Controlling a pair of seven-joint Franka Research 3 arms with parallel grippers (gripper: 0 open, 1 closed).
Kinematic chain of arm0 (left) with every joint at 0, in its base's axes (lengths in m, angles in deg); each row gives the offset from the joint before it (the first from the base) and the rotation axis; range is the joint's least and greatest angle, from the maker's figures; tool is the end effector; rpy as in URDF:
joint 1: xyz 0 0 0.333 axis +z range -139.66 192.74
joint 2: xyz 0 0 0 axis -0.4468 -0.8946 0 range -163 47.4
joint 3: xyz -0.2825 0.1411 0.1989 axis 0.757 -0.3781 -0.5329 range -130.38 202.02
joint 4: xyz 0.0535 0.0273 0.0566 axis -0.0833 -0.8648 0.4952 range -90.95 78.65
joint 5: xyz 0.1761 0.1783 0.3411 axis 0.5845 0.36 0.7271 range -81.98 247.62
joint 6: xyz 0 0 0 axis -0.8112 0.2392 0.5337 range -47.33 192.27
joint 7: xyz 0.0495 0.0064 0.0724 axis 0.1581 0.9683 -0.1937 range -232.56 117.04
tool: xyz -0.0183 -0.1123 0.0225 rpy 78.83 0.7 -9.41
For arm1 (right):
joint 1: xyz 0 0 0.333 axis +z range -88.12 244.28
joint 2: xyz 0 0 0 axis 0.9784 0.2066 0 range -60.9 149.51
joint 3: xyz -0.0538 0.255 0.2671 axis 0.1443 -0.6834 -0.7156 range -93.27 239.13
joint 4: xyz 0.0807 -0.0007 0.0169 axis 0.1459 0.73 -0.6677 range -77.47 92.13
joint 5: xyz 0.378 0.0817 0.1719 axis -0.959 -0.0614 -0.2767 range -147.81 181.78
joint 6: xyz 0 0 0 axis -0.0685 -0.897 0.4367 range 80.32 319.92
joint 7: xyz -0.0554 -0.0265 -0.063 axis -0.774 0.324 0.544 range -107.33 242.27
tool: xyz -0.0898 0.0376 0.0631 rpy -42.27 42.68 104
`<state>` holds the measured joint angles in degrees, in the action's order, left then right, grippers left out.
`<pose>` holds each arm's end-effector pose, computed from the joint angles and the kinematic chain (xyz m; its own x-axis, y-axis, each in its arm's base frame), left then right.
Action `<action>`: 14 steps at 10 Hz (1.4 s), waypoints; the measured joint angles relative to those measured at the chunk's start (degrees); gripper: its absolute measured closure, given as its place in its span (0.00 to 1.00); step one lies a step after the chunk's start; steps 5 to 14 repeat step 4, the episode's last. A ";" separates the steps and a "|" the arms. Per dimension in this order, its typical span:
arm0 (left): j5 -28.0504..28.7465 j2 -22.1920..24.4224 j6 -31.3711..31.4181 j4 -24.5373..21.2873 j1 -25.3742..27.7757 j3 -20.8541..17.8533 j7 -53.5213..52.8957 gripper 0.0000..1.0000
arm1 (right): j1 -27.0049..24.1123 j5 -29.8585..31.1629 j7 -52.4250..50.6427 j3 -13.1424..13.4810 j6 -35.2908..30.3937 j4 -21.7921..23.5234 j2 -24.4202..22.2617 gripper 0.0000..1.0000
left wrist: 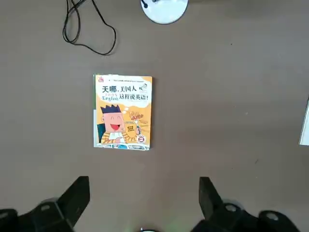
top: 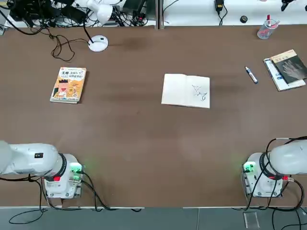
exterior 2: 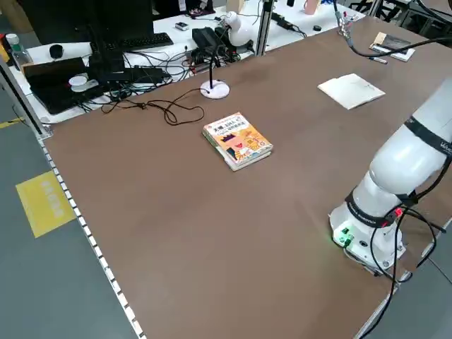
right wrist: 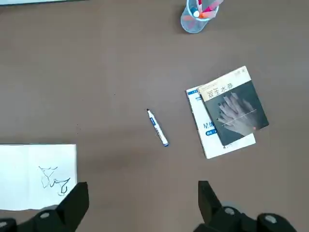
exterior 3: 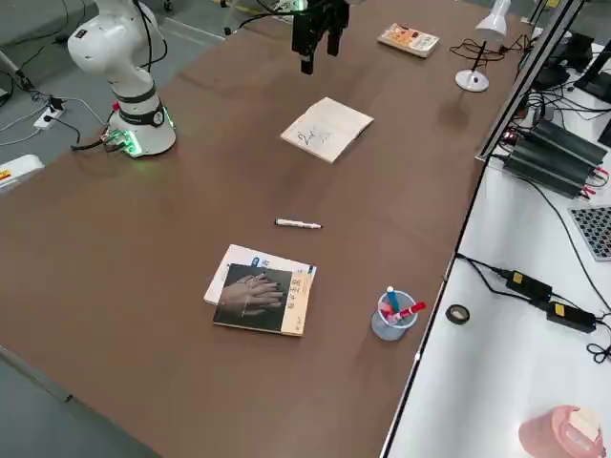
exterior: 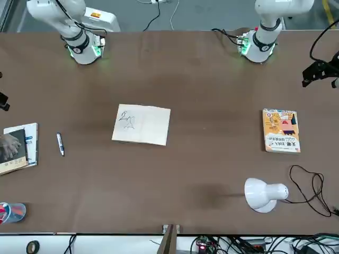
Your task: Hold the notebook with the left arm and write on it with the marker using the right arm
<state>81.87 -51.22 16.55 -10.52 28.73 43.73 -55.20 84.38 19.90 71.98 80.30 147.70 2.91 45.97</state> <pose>0.5379 -0.0610 0.6839 0.9985 -0.0545 -0.0047 -0.0545 -0.9985 0.0006 0.6018 -0.0156 0.6857 0.9930 -0.0944 0.0711 -0.0980 -0.9940 0.0491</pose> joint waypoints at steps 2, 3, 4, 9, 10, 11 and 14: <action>0.00 0.00 0.00 0.00 0.00 0.01 -0.05 0.00 | 0.03 0.00 0.14 -0.03 -0.08 0.25 -0.01 0.00; 0.00 0.00 0.00 0.01 0.00 0.01 -0.06 0.00 | 0.03 0.00 0.17 -0.03 -0.08 0.58 -0.01 0.00; 0.00 0.00 0.00 0.01 0.00 0.01 -0.07 0.00 | 0.03 0.00 0.19 -0.03 -0.05 0.85 -0.01 0.00; 0.00 0.00 0.00 0.01 0.00 0.01 -0.07 0.00 | 0.03 0.00 0.19 -0.03 -0.05 0.85 -0.01 0.00; 0.00 0.00 0.00 0.01 0.00 0.01 -0.07 0.00 | 0.03 0.00 0.19 -0.03 -0.05 0.85 -0.01 0.00; 0.00 0.00 0.00 0.01 0.00 0.01 -0.07 0.00 | 0.03 0.00 0.19 -0.03 -0.05 0.85 -0.01 0.00; 0.00 0.00 0.00 0.01 0.00 0.01 -0.07 0.00 | 0.03 0.00 0.19 -0.03 -0.05 0.85 -0.01 0.00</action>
